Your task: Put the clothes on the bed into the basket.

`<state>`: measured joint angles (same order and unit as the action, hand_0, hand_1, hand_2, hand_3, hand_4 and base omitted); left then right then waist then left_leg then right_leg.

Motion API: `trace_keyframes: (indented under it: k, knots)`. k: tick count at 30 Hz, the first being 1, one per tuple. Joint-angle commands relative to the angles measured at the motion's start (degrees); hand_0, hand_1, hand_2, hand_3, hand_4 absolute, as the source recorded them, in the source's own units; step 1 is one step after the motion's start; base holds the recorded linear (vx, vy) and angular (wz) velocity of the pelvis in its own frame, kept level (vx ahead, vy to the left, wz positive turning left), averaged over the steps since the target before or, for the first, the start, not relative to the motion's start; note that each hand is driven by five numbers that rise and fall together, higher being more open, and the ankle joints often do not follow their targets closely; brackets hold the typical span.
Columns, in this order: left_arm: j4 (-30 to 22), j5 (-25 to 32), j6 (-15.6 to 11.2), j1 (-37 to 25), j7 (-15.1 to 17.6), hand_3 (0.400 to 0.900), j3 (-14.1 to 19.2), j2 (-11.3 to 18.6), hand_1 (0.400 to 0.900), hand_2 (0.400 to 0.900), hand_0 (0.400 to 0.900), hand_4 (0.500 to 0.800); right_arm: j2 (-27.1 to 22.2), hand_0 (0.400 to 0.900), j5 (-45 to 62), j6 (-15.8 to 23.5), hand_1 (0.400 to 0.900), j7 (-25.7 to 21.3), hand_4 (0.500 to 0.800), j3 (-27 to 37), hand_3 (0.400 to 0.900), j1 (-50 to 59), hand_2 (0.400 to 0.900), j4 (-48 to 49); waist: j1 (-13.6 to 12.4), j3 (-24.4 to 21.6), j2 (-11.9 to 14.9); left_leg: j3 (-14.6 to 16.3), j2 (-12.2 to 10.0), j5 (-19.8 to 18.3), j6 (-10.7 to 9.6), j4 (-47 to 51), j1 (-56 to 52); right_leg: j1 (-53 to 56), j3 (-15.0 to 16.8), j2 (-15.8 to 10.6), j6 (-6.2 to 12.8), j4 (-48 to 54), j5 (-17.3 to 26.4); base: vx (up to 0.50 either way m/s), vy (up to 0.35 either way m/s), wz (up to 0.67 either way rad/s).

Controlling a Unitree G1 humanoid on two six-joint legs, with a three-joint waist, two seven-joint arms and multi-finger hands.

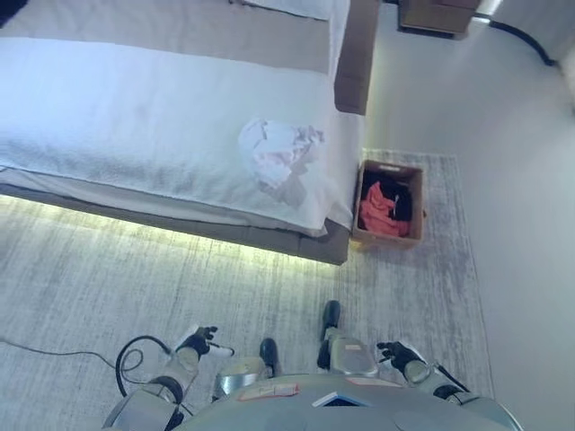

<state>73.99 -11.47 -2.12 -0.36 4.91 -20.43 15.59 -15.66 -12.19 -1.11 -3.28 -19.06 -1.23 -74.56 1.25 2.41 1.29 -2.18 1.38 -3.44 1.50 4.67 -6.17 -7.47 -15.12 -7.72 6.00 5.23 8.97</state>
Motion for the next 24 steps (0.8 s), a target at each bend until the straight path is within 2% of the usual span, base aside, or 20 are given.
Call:
trace_keyframes:
  k: [1,3,4,5,6,9,11,12,13,14,15,16,18,20,22,24]
  knots:
    - [0.05,-1.28,-1.17,-3.61,0.42,0.9,1.15,0.38,0.9,0.9,0.9,0.8,-5.8,0.9,1.33,0.48,0.9,-1.53,0.8,-0.05,0.9,4.81,0.9,-1.14,-0.93,0.1,-0.85,1.14,-3.67,-0.51,-4.77,-12.4,2.33,2.12,2.48,3.35,-0.16,-0.23,-3.07,0.19,-0.315,-0.01]
    - [-1.84,0.76,-1.45,-3.64,0.55,0.9,1.38,0.21,0.9,0.9,0.9,0.8,-7.05,0.9,2.1,0.92,0.9,-1.61,0.8,-0.08,0.9,5.57,0.9,-0.12,-2.22,2.02,-0.87,-0.79,-2.96,2.74,-5.13,-29.49,8.41,5.29,2.92,4.58,-2.1,-0.23,-4.91,0.14,-0.309,0.07]
    - [-2.36,1.58,-1.53,-3.71,0.39,0.9,1.65,0.21,0.9,0.9,0.9,0.8,-7.59,0.9,2.5,0.98,0.9,-1.66,0.8,0.06,0.9,5.76,0.9,0.25,-2.66,2.78,-0.71,-1.11,-2.2,4.28,-5.07,-32.24,11.22,6.0,2.59,4.43,-2.63,-0.23,-5.64,0.15,-0.34,0.26]
    - [-3.02,3.59,-1.41,-4.15,1.25,0.9,2.84,0.42,0.9,0.9,0.9,0.8,-7.68,0.9,3.19,1.13,0.9,-1.65,0.8,0.22,0.9,5.87,0.9,0.74,-3.18,3.85,-0.51,-0.76,-2.36,4.87,-5.05,-40.66,13.5,7.61,2.17,4.52,-3.43,-0.23,-6.0,0.12,-0.25,0.15]
    - [-3.18,3.88,-1.48,-4.27,1.05,0.9,2.92,0.48,0.9,0.9,0.9,0.8,-7.94,0.9,3.34,1.28,0.9,-1.59,0.8,0.15,0.9,6.1,0.9,1.25,-3.35,3.94,-0.39,-0.7,-2.02,5.4,-5.02,-41.06,15.14,7.88,1.98,4.56,-3.8,-0.23,-6.91,0.16,-0.248,0.15]
    - [-3.1,3.87,-1.62,-3.89,0.7,0.9,2.57,0.35,0.9,0.9,0.9,0.8,-8.84,0.9,3.25,1.13,0.9,-1.56,0.8,-0.38,0.9,7.03,0.9,1.99,-3.7,4.19,-0.57,0.4,-0.8,4.47,-4.85,-35.19,19.47,8.52,2.85,4.2,-3.76,-0.23,-7.74,0.13,-0.088,-0.07]
    - [-2.78,3.84,-1.75,-2.98,0.76,0.9,2.98,0.78,0.9,0.9,0.9,0.8,-9.19,0.9,3.99,1.68,0.9,-1.47,0.8,-0.5,0.9,7.27,0.9,3.35,-4.26,3.76,-0.98,1.02,-0.51,3.05,-4.32,-23.59,18.04,8.78,3.55,4.18,-3.08,-0.23,-8.13,0.22,-0.016,-0.23]
    - [-2.39,3.56,-1.79,-2.69,0.72,0.9,3.09,0.81,0.9,0.9,0.9,0.8,-9.2,0.9,3.86,1.84,0.9,-1.37,0.8,-0.75,0.9,7.38,0.9,4.08,-4.26,3.45,-1.44,0.46,-0.83,4.04,-4.24,-15.79,17.08,8.68,3.81,4.49,-2.85,-0.23,-8.46,0.23,0.021,-0.21]
    - [-1.95,3.05,-1.77,-2.3,0.77,0.9,2.96,0.7,0.9,0.9,0.9,0.8,-9.41,0.9,3.64,2.24,0.9,-1.48,0.8,-1.08,0.9,7.45,0.9,6.02,-4.36,3.16,-2.29,-0.93,-1.87,7.22,-4.38,-7.68,16.97,8.77,3.85,5.13,-2.61,-0.23,-8.92,0.22,0.04,-0.14]
    - [-1.4,2.36,-1.65,-2.05,1.0,0.9,2.58,0.43,0.9,0.9,0.9,0.8,-9.55,0.9,3.59,2.59,0.9,-1.52,0.8,-1.53,0.9,7.61,0.9,8.4,-4.07,2.94,-3.16,-1.09,-2.52,9.55,-4.91,-1.93,18.12,8.74,3.66,5.71,-2.59,-0.23,-9.73,0.2,0.054,-0.1]
    - [-1.3,2.01,-1.63,-1.9,1.05,0.9,2.46,0.2,0.9,0.9,0.9,0.8,-9.95,0.9,3.52,2.94,0.9,-1.78,0.8,-1.46,0.9,7.47,0.9,10.91,-3.74,3.12,-3.74,-0.61,-2.62,10.43,-5.65,0.33,19.28,8.95,3.64,6.04,-2.61,-0.23,-10.11,0.18,0.083,-0.01]
    - [-1.1,1.29,-1.61,-1.72,1.14,0.9,2.29,-0.14,0.9,0.9,0.9,0.8,-10.38,0.9,3.88,3.41,0.9,-2.53,0.8,-0.93,0.9,7.58,0.9,14.03,-2.87,3.44,-4.21,1.73,-2.58,10.43,-6.71,0.33,22.52,9.35,3.43,6.16,-2.55,-0.23,-10.52,0.18,0.096,-0.1]
    - [-0.69,0.45,-1.63,-1.13,1.06,0.9,2.5,-0.55,0.9,0.9,0.9,0.8,-10.26,0.9,4.11,3.73,0.9,-2.68,0.8,-0.63,0.9,8.06,0.9,17.18,-2.62,3.28,-4.52,4.26,-2.95,12.18,-6.97,0.33,22.21,10.15,4.79,6.66,-2.65,-0.23,-11.0,0.25,0.129,-0.53]
    - [-0.99,0.64,-1.68,0.18,1.31,0.9,3.42,-0.74,0.9,0.9,0.9,0.8,-10.15,0.9,3.14,3.95,0.9,-2.13,0.8,-1.55,0.9,8.21,0.9,21.08,-3.39,2.67,-4.72,4.42,-2.45,12.45,-5.86,0.33,19.22,11.96,6.67,6.56,-2.19,-0.23,-11.93,0.3,0.2,-0.91]
    - [-1.38,1.1,-2.05,-0.21,1.73,0.9,3.37,-0.88,0.9,0.9,0.9,0.8,-9.49,0.9,2.6,4.06,0.9,-2.17,0.8,-2.42,0.9,8.96,0.9,21.07,-3.76,1.99,-4.88,3.68,-2.12,13.59,-5.83,0.33,18.65,12.21,7.33,6.22,-2.03,-0.23,-12.61,0.24,0.233,-0.44]
    - [-1.43,1.49,-2.03,-0.8,1.98,0.9,3.6,-0.6,0.9,0.9,0.9,0.8,-8.73,0.9,3.01,4.05,0.9,-1.88,0.8,-2.12,0.9,8.94,0.9,21.56,-4.1,0.7,-3.6,3.85,-1.13,12.08,-4.89,0.33,17.31,13.39,7.68,4.49,-0.94,-0.23,-12.64,0.31,0.236,-0.22]
